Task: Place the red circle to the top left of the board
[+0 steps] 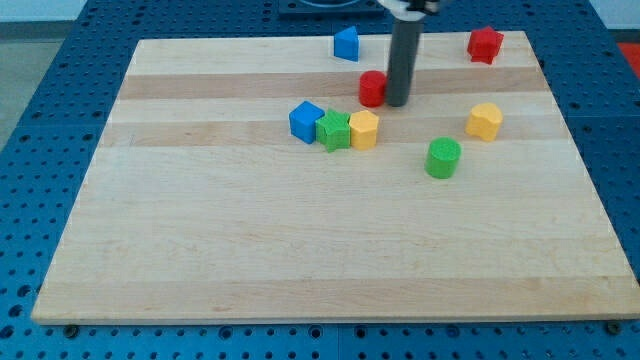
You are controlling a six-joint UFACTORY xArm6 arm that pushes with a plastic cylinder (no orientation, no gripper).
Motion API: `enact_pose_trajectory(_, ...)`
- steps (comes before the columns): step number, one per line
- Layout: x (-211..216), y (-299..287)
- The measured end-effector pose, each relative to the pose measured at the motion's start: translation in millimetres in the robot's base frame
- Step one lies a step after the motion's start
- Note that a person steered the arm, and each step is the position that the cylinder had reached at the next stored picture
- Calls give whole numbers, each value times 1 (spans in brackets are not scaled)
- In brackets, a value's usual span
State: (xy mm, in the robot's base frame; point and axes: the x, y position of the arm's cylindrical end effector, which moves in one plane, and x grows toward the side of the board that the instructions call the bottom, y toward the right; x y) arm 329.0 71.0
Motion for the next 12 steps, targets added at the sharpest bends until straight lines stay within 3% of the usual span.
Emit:
enact_pose_trajectory(3, -37, -41)
enact_pose_trajectory(7, -39, -173)
enact_pose_trajectory(10, -50, -162)
enact_pose_trajectory(12, -75, -210)
